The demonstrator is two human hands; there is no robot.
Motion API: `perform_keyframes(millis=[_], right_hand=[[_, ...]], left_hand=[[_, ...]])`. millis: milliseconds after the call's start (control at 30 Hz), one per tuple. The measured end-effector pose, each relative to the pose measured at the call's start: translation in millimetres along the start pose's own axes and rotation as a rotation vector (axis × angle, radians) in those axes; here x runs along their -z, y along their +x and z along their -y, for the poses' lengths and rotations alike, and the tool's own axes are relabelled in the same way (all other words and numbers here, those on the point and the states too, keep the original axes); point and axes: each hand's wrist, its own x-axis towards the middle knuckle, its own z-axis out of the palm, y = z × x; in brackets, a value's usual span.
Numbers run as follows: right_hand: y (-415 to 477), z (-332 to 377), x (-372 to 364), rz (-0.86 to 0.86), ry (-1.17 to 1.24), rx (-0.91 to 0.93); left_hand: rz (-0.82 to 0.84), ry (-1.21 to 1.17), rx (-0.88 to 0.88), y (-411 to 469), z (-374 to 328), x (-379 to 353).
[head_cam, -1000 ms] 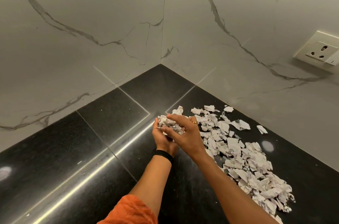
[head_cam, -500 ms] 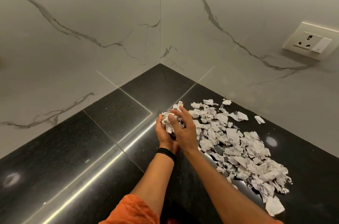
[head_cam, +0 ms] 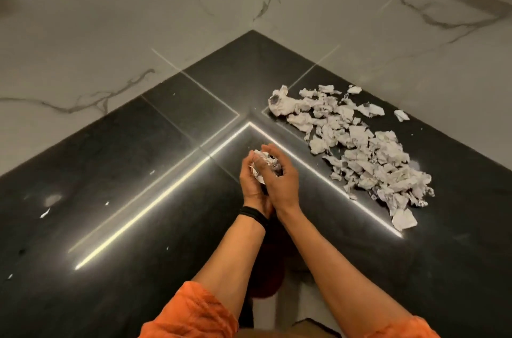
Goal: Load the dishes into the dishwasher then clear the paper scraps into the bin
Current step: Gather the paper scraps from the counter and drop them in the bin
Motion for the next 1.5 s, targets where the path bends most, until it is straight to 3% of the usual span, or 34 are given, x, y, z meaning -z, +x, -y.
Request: perform_keyframes(millis=[300, 533, 733, 900, 1067, 1133, 1233, 1500], right_hand=[[-120.2, -22.5, 49.6, 0.070, 0.041, -0.067], [-229.1, -84.9, 101.8, 0.062, 0.012, -0.295], [-246.4, -174.8, 107.4, 0.010, -0.004, -0.519], [-219.3, -302.0, 92.7, -0.066, 0.009, -0.739], [-193.8, -362.2, 81.1, -0.044, 0.200, -0.854], [-186.7, -393.6, 80.8, -0.098, 0.263, -0.900], [-186.8, -431.4, 78.8, -0.132, 0.275, -0.926], [-190.4, -430.1, 79.1, -0.135, 0.320, -0.962]], left_hand=[[-0.138, 0.086, -0.101, -113.7, 60.5, 42.7], [-0.344, 0.169, -0.019, -175.4, 142.7, 134.9], [-0.523, 0.248, 0.075, -140.8, 188.4, 227.4], [-0.684, 0.213, 0.092, -63.4, 221.8, 321.6], [-0.567, 0.279, 0.049, 36.7, 256.3, 435.2], [-0.605, 0.241, 0.082, 32.8, 243.3, 428.1], [-0.502, 0.328, 0.111, 31.2, 229.9, 439.9], [-0.551, 0.277, 0.108, 21.4, 226.4, 445.9]])
